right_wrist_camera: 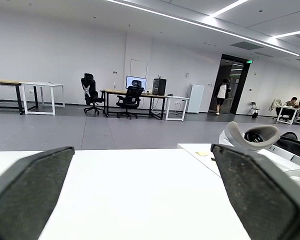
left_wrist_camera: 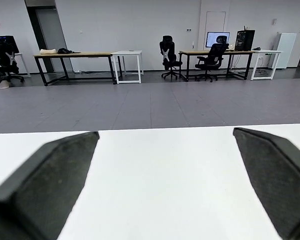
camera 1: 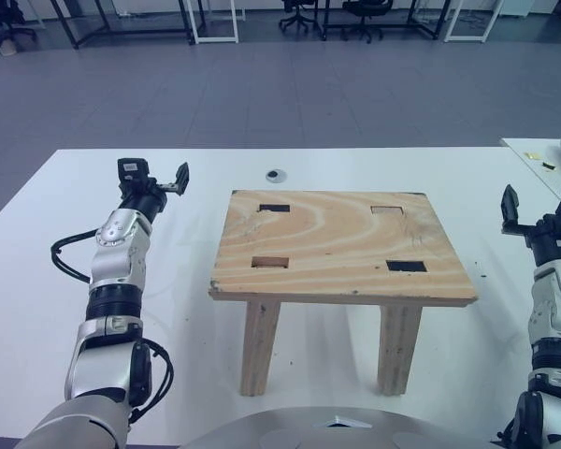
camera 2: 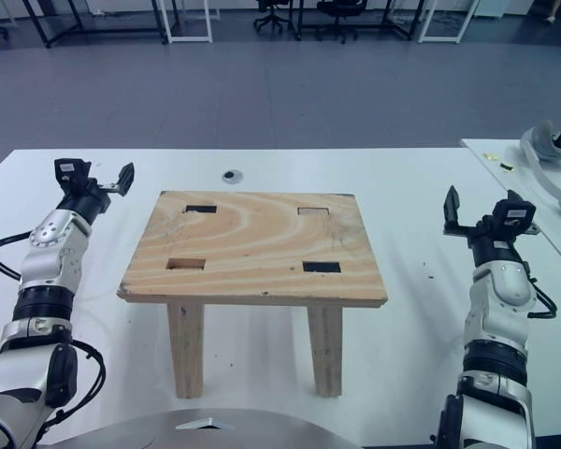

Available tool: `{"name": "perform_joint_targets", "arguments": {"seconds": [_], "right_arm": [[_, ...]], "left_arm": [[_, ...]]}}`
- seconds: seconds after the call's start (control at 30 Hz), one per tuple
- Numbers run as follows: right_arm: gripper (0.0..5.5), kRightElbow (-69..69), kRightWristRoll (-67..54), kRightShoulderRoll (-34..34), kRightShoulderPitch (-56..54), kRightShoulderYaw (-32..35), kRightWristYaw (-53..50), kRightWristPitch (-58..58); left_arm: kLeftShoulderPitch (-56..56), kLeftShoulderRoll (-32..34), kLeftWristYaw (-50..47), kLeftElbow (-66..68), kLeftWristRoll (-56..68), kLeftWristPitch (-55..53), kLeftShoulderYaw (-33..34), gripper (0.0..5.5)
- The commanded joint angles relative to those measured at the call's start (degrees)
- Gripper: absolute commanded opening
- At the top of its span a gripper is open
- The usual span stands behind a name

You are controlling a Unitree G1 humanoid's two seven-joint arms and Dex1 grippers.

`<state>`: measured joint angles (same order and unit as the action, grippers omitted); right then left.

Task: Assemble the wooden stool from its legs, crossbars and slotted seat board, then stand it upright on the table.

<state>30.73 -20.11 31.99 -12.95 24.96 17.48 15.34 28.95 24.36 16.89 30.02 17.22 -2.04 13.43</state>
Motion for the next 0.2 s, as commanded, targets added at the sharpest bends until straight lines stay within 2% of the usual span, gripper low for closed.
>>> {"name": "perform_joint_targets", "arguments": {"seconds": [0.03,0.13,0.2], "right_arm": [[5.09,1.4,1.3,0.9,-3.2,-0.5,0.6,-1.0],[5.09,3.0,2.3,1.7,-5.0,-1.1,1.1,-1.1],[5.09,4.6,2.8,2.8,-5.8,-0.8,1.9,-1.2]], "left_arm": [[2.0,0.0,-1.8,-0.7,-0.2,-0.7,1.8,4.95],[2.6,-2.1,-5.0,-2.5,5.6,-3.6,7.3,4.95],[2.0,-1.7,-7.1,-4.0,5.1,-3.7,8.4,4.95]]}}
